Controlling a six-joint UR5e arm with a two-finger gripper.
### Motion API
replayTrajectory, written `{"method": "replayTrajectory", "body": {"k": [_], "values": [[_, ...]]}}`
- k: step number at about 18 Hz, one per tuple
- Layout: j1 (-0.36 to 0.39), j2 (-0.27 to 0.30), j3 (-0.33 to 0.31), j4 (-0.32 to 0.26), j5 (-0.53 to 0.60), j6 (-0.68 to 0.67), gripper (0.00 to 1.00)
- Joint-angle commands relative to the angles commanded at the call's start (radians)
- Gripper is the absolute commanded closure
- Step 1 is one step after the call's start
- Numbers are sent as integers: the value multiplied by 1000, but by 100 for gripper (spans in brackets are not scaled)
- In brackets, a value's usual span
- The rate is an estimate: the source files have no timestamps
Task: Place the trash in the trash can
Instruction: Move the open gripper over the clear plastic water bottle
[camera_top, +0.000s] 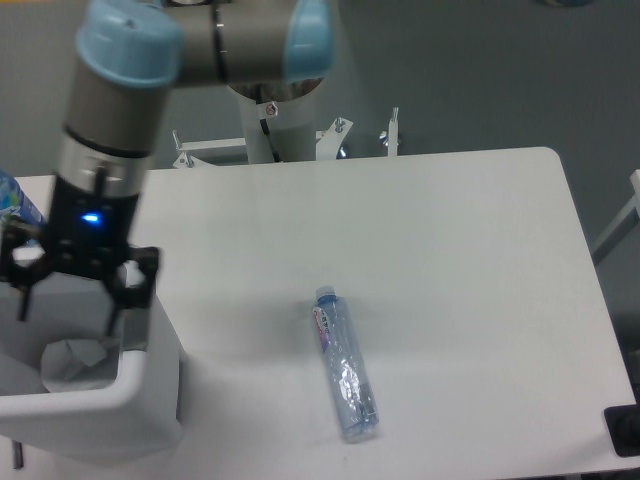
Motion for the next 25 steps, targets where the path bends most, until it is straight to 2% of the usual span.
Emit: {"method": "replayTrajectory", "body": {"k": [3,6,9,14,15,20,25], "values": [[81,-14,-5,-1,38,57,7],[123,-17,-5,-5,138,100,5],[158,-41,2,-1,166,124,2],[163,-52,-57,-20,314,189,0],[164,-60,-60,-26,318,201,0],[167,-106,-72,-136,318,204,0],[166,-182,-71,-155,316,219,0]]}}
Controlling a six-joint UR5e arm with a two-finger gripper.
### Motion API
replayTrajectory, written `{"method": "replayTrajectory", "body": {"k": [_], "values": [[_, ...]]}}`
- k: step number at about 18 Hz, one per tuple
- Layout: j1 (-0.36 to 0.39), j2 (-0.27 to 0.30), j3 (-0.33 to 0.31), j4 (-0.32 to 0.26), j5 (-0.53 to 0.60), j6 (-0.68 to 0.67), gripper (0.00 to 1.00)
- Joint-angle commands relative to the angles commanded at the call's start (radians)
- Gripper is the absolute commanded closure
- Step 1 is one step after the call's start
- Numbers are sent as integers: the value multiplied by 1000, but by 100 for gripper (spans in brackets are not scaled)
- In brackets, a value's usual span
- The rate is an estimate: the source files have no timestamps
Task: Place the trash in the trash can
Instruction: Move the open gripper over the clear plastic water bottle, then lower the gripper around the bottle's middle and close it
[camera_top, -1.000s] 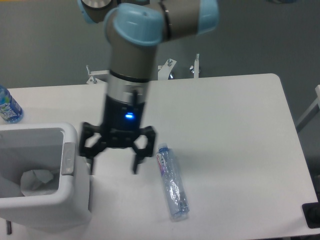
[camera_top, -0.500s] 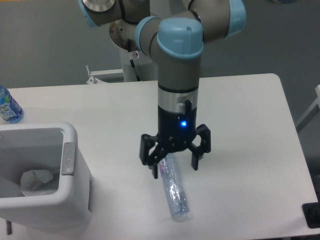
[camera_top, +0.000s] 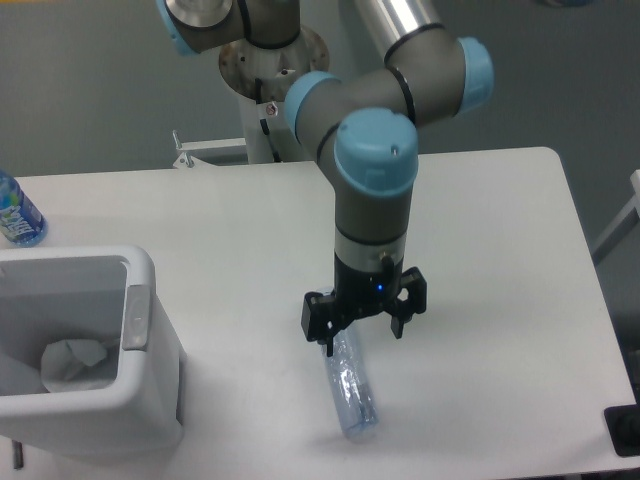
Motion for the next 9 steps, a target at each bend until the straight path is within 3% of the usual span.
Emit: {"method": "replayTrajectory", "body": {"k": [6,9], "values": [[-8,-112,44,14,-12,109,0],[-15,-140,45,11,-3,104,0]]}}
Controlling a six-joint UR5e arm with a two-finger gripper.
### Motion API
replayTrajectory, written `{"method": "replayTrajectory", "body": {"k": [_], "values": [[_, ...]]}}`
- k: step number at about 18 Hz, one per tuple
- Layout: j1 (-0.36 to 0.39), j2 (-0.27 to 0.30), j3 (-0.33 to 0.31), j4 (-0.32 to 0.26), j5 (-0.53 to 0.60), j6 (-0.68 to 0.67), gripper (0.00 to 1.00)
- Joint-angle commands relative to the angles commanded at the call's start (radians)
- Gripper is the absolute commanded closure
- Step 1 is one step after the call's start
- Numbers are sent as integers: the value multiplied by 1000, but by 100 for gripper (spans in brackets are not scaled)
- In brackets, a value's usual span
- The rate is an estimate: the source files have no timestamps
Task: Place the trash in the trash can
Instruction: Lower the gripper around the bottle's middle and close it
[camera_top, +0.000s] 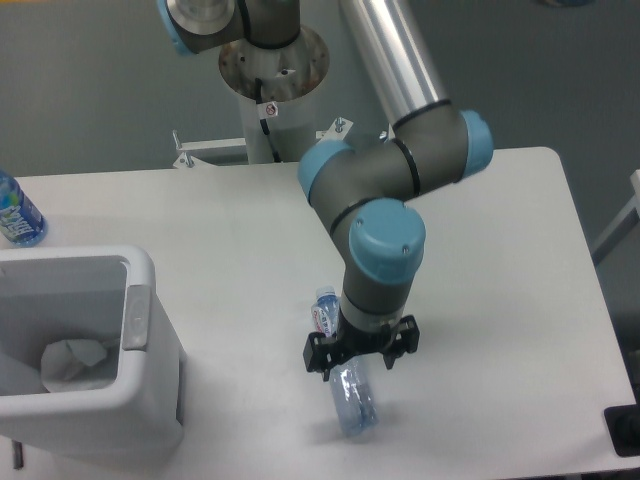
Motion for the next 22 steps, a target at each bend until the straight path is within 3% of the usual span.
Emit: {"method": "replayTrajectory", "body": {"k": [6,22], "values": [[0,-43,32,-12,58,9,0],[-40,-55,-35,-15,127,12,0]]}}
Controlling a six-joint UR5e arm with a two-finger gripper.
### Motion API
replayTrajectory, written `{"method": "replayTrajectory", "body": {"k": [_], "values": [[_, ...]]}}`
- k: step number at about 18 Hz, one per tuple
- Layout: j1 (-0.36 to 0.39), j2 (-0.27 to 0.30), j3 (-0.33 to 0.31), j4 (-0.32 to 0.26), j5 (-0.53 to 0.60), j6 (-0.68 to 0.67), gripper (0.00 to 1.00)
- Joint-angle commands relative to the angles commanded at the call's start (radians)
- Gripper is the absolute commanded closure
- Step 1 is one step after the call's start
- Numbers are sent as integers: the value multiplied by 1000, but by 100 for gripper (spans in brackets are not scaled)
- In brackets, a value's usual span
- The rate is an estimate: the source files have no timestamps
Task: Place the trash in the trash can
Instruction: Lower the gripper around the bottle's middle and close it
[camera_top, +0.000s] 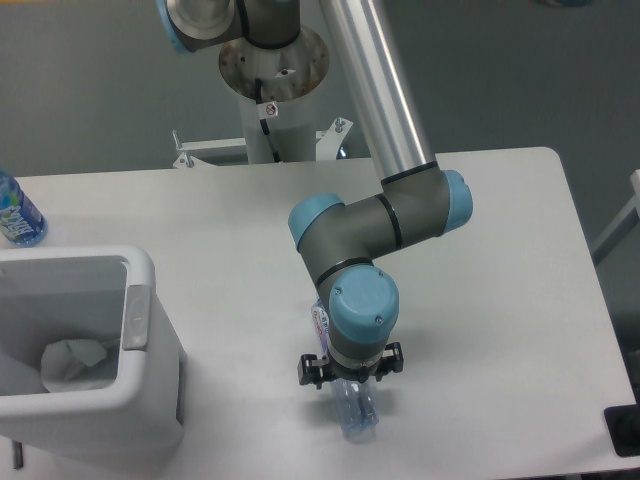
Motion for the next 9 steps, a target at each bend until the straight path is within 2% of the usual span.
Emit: {"method": "replayTrajectory", "body": {"k": [9], "values": [[-11,-6,-8,-18,61,6,1]]}}
